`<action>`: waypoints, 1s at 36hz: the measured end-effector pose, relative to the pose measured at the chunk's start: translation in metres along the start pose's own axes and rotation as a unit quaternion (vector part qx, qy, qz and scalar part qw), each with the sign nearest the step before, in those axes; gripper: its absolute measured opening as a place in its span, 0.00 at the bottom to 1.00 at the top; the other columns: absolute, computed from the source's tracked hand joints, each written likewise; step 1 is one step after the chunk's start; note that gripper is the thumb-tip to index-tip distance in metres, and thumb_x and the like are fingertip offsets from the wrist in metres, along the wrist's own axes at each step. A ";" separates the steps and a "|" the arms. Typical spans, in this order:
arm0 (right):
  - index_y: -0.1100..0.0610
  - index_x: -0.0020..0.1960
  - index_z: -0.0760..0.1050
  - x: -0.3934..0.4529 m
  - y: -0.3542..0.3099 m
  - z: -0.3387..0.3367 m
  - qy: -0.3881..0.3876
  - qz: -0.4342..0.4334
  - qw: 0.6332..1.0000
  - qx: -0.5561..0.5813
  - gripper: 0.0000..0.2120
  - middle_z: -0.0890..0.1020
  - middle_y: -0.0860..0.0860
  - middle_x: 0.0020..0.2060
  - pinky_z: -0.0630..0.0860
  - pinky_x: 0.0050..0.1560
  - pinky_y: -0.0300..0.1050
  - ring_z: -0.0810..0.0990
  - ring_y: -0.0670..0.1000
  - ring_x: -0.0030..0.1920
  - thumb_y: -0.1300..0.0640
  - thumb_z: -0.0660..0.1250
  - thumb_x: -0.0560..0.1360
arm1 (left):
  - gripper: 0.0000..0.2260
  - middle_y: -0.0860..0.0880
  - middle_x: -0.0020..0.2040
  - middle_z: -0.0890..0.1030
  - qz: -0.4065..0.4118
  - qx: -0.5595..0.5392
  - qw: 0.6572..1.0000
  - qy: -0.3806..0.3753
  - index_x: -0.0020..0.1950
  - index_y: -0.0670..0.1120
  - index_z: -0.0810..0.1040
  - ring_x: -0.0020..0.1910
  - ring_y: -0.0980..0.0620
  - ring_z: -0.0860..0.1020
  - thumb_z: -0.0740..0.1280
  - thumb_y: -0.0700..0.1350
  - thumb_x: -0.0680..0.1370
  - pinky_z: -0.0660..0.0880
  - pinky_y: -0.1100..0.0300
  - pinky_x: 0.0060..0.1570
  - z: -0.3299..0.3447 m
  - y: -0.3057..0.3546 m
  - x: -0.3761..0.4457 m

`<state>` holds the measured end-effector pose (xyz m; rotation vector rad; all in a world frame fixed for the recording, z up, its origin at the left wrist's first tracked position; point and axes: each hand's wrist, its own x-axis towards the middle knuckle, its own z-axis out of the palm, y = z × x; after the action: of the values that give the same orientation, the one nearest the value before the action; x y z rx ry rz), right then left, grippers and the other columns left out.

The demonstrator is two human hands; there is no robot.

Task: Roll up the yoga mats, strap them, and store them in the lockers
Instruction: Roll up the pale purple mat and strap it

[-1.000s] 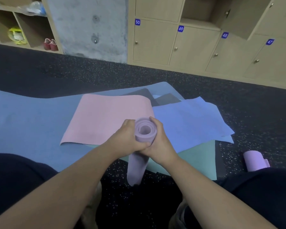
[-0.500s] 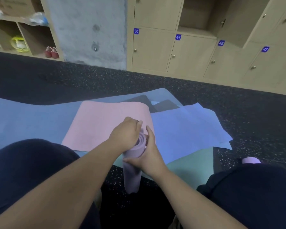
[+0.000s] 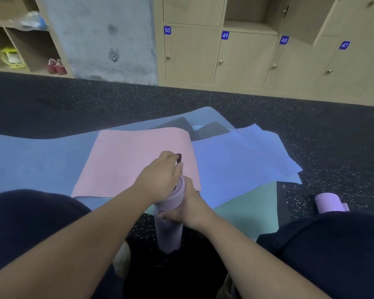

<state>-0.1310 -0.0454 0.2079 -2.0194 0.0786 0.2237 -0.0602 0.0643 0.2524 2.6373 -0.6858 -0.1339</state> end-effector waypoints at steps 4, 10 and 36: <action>0.51 0.68 0.60 -0.007 -0.006 0.001 0.005 -0.007 1.000 -0.029 0.39 0.71 0.38 0.50 0.67 0.39 0.24 0.71 0.37 0.46 0.52 0.80 0.66 | 0.19 0.51 0.72 0.63 -0.020 -0.043 0.998 0.038 0.74 0.45 0.65 0.61 0.49 0.73 0.52 0.49 0.84 0.68 0.56 0.59 0.001 -0.004 -0.006; 0.49 0.71 0.60 -0.014 -0.015 0.006 0.024 -0.032 0.999 -0.015 0.40 0.73 0.41 0.61 0.70 0.53 0.37 0.72 0.44 0.57 0.52 0.79 0.67 | 0.18 0.49 0.69 0.67 0.011 -0.142 0.985 0.093 0.72 0.43 0.68 0.53 0.56 0.71 0.60 0.43 0.82 0.62 0.71 0.53 -0.017 -0.001 -0.017; 0.43 0.67 0.66 -0.024 -0.094 -0.060 0.122 -0.123 0.979 -0.108 0.32 0.76 0.35 0.58 0.72 0.53 0.37 0.75 0.40 0.56 0.49 0.77 0.68 | 0.28 0.55 0.53 0.84 0.048 -0.476 0.874 0.080 0.60 0.58 0.76 0.46 0.53 0.78 0.57 0.25 0.78 0.78 0.57 0.38 -0.102 -0.013 -0.053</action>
<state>-0.1327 -0.0588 0.3211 -2.2426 -0.0442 -0.1818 -0.0808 0.1378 0.3398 1.6377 -0.5013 -0.1676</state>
